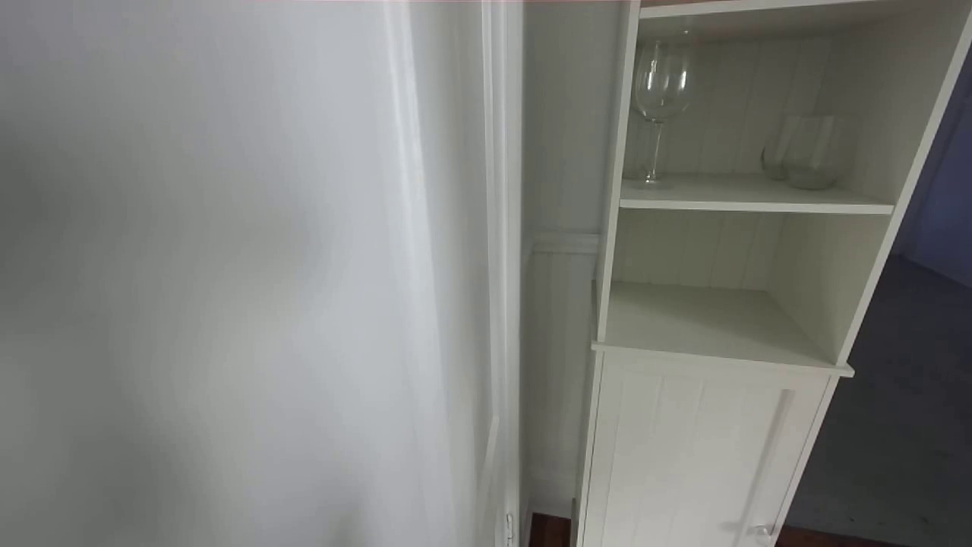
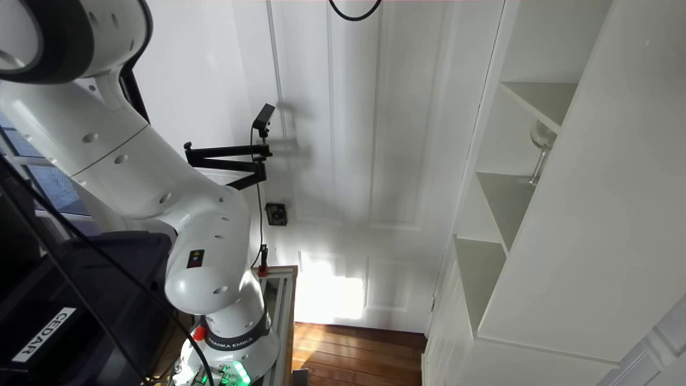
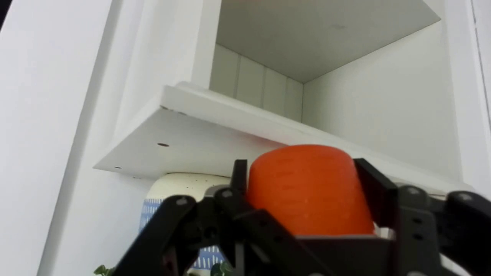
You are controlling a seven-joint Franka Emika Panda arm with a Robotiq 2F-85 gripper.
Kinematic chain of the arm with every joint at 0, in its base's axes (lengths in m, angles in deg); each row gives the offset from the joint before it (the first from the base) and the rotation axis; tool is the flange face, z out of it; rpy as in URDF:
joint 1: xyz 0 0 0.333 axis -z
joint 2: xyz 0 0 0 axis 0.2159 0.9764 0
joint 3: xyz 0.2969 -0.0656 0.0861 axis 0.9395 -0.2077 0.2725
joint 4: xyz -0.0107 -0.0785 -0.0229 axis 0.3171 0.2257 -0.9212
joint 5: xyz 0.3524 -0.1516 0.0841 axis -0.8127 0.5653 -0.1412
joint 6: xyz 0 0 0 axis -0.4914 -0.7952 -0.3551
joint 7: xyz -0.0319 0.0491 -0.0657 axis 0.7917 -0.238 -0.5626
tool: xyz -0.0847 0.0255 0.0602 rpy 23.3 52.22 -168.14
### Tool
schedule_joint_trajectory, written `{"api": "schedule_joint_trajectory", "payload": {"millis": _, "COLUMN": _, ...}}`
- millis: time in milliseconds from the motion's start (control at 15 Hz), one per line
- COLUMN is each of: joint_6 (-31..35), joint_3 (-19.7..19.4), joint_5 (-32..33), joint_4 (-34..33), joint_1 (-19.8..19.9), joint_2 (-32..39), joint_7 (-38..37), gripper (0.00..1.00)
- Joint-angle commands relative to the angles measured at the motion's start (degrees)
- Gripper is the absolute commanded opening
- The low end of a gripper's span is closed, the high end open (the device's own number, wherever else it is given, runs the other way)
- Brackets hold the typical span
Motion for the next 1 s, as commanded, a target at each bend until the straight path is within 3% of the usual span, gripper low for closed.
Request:
{"api": "schedule_joint_trajectory", "payload": {"millis": 0, "joint_6": -3.8, "joint_3": 2.2, "joint_5": 1.2, "joint_4": -7.7, "joint_1": 2.9, "joint_2": 4.6, "joint_7": -4.9, "gripper": 0.43}}
{"api": "schedule_joint_trajectory", "payload": {"millis": 867, "joint_6": -16.1, "joint_3": 4.7, "joint_5": 4.7, "joint_4": -23.5, "joint_1": 6.5, "joint_2": 16.2, "joint_7": -14.6, "gripper": 0.43}}
{"api": "schedule_joint_trajectory", "payload": {"millis": 933, "joint_6": -16.2, "joint_3": 4.3, "joint_5": 5.3, "joint_4": -23.7, "joint_1": 5.9, "joint_2": 16.4, "joint_7": -15.4, "gripper": 0.55}}
